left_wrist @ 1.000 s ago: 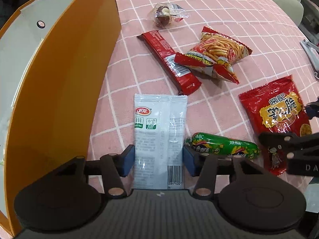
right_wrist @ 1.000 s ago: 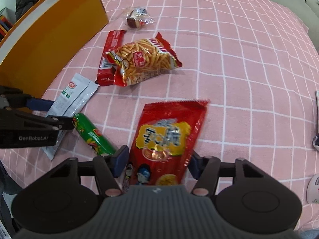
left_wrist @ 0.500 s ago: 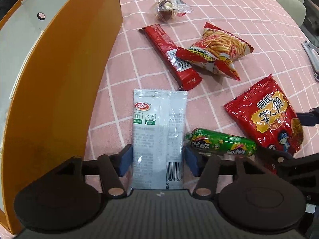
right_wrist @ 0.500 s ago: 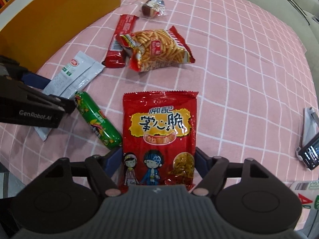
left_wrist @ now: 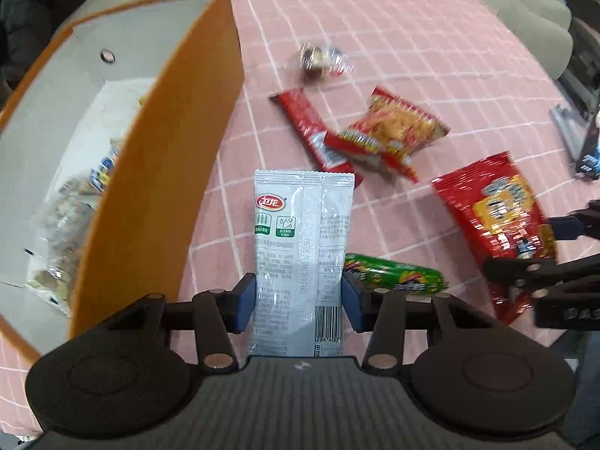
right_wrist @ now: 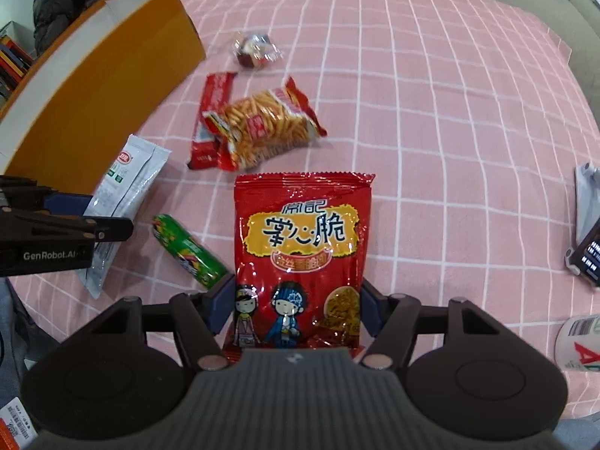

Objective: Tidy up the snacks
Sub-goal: 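Carry the white packet and red snack bag over the orange box and open both tools, then withdraw both open tools from the box toward the remaining snacks, then grasp the red stick bar with the left tool while the right tool grasps the Mimi fries bag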

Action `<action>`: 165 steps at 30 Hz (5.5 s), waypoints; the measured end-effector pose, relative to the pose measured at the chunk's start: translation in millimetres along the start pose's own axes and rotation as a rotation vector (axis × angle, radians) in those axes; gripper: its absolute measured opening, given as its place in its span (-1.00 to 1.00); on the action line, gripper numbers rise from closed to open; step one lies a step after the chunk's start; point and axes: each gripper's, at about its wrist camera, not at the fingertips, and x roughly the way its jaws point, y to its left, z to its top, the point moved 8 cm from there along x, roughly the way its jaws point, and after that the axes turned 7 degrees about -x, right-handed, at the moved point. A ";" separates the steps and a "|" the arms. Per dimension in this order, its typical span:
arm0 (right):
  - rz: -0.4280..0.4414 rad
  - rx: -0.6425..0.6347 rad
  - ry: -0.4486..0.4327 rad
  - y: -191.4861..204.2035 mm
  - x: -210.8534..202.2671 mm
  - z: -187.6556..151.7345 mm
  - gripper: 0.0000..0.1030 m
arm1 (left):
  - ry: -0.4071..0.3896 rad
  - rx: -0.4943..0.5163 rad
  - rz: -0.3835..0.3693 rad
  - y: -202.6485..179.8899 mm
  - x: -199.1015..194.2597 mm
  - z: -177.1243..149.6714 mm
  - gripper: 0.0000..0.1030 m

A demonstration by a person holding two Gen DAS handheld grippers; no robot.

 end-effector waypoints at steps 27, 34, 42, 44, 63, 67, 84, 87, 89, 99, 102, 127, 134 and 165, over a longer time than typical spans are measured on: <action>0.062 -0.608 -0.266 217.9 -63.4 195.9 0.24 | -0.151 -0.012 0.165 168.8 -104.8 118.9 0.05; 0.016 -0.757 -0.206 256.0 -24.4 232.1 0.24 | -0.087 0.009 0.142 200.5 -61.3 130.0 0.05; -0.012 -0.846 -0.123 267.5 32.8 247.5 0.24 | -0.041 0.036 0.125 212.4 -12.5 126.2 0.05; -0.011 -0.839 -0.098 264.3 45.8 247.7 0.24 | -0.031 0.043 0.117 211.3 -3.6 126.1 0.05; 0.005 -0.779 -0.064 246.7 78.0 260.4 0.56 | 0.008 0.040 0.147 206.2 22.1 135.0 0.47; 0.024 -0.747 -0.102 243.3 55.5 261.9 0.61 | -0.055 -0.031 0.136 203.2 -2.8 139.5 0.49; -0.038 -0.376 -0.272 163.3 -52.3 182.2 0.76 | -0.288 -0.134 0.115 107.6 -112.1 101.4 0.53; -0.043 -0.289 -0.278 141.5 -61.6 156.5 0.76 | -0.275 -0.100 0.069 77.6 -111.4 89.8 0.53; -0.068 -0.227 -0.276 125.1 -63.7 138.1 0.76 | -0.276 -0.097 0.029 58.9 -109.1 81.0 0.53; -0.192 0.015 -0.229 52.4 -25.3 35.5 0.58 | -0.217 -0.064 -0.043 -17.8 -50.7 30.9 0.47; -0.198 0.045 -0.186 40.4 -10.6 13.6 0.47 | -0.133 -0.078 -0.062 -25.9 -26.7 21.9 0.40; -0.142 -0.139 -0.153 37.0 63.0 41.7 -0.07 | 0.011 -0.277 -0.050 4.6 64.0 33.7 -0.28; -0.143 -0.131 -0.169 24.3 64.9 47.9 -0.64 | 0.004 -0.286 -0.055 19.1 66.4 38.6 -0.81; -0.024 -0.200 -0.231 17.6 65.9 114.9 0.18 | -0.098 -0.255 -0.125 1.9 57.1 78.3 -0.32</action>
